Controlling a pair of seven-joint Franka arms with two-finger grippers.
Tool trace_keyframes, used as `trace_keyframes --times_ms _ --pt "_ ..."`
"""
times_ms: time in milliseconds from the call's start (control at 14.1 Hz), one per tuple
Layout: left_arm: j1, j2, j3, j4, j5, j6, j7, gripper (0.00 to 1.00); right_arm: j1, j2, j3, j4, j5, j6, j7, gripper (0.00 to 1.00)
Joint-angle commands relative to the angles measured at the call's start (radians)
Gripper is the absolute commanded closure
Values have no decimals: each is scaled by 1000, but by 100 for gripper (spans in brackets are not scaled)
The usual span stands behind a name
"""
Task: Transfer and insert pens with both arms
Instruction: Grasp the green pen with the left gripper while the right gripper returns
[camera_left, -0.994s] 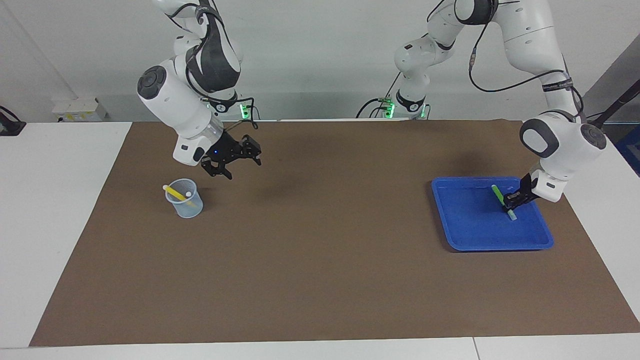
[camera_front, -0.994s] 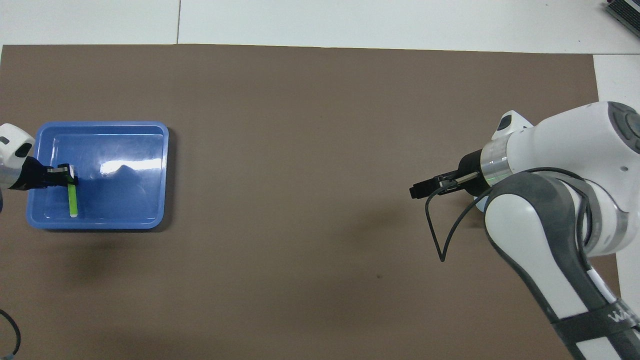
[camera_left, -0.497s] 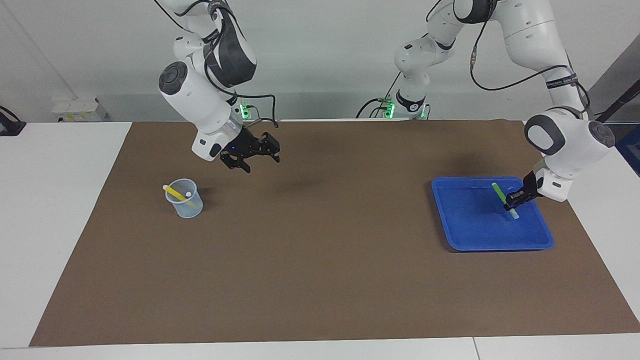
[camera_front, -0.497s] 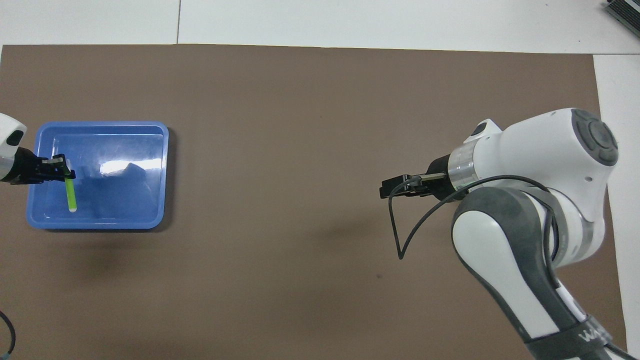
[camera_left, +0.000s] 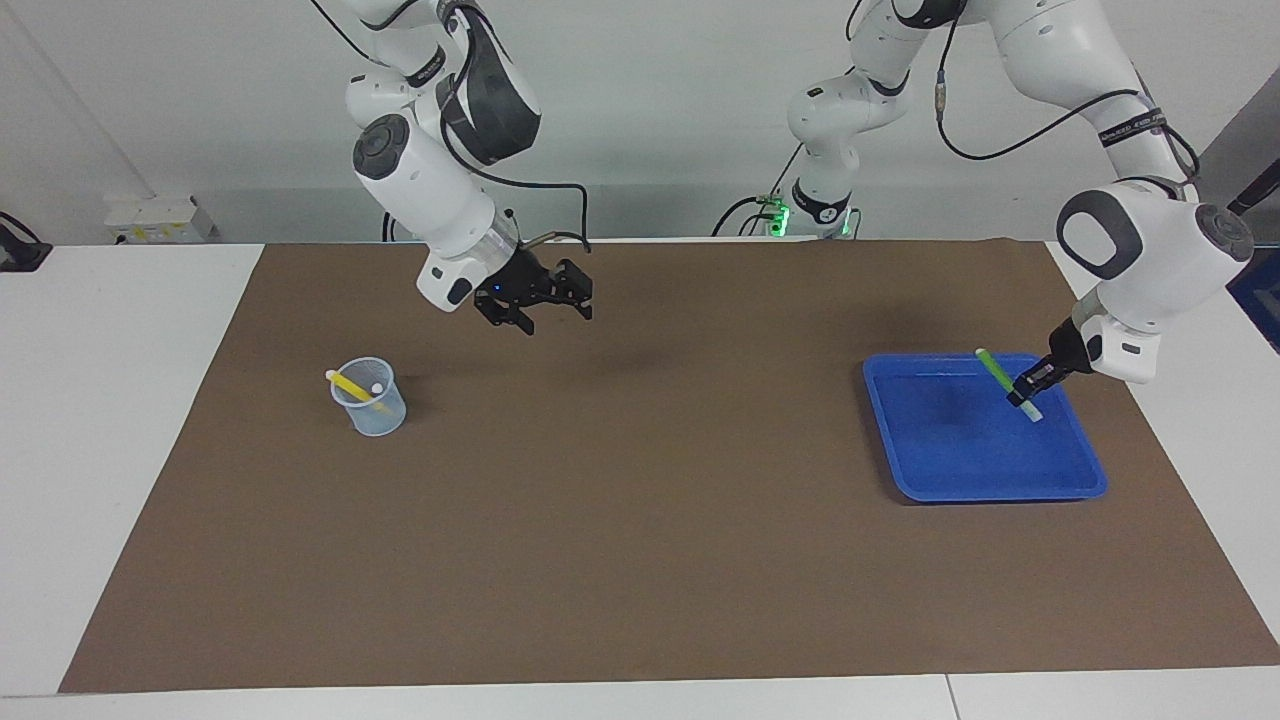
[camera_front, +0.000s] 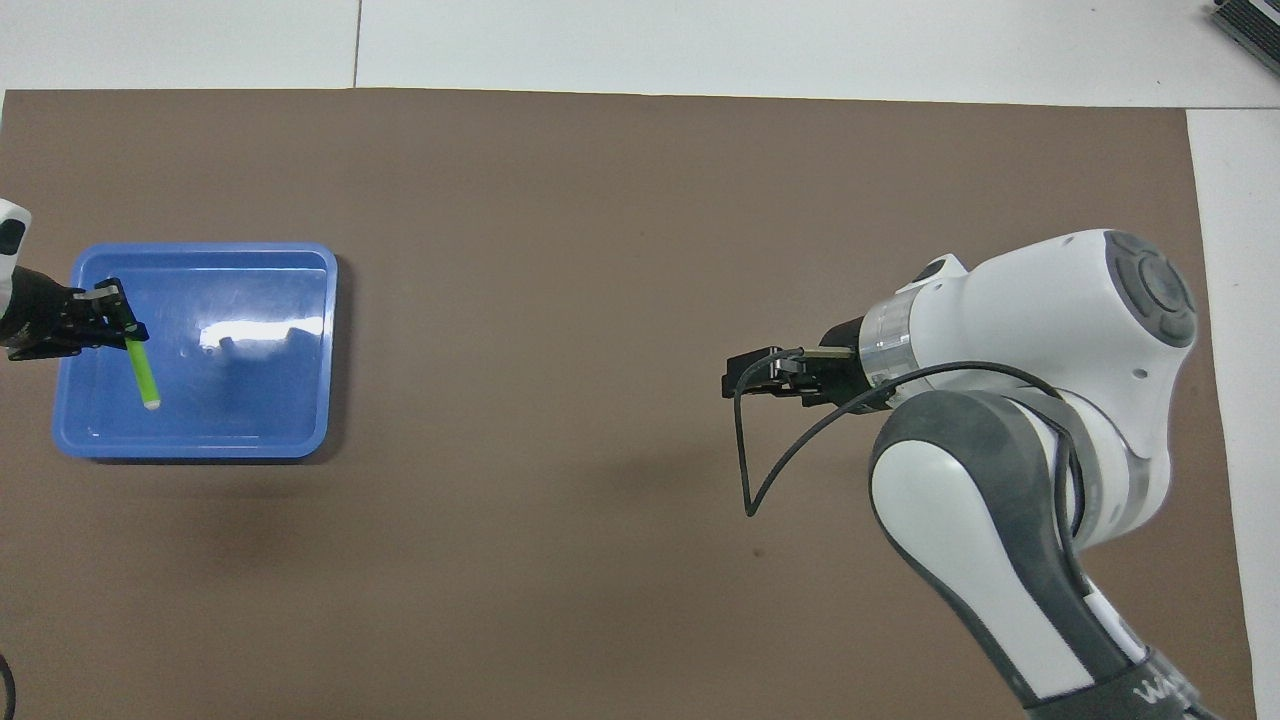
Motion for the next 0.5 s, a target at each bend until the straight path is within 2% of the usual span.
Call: trace_keyframes --times_ms 0,142,426 --pt "-27 -35 2 35 -4 -88 -130 100 -5 -10 6 -3 80 9 55 0" --pt "-39 -52 -7 45 -37 -117 -237 100 -3 -9 6 -3 169 64 107 0" --pt "-62 -104 -38 48 -110 -144 -467 100 113 0 6 -9 191 225 246 0"
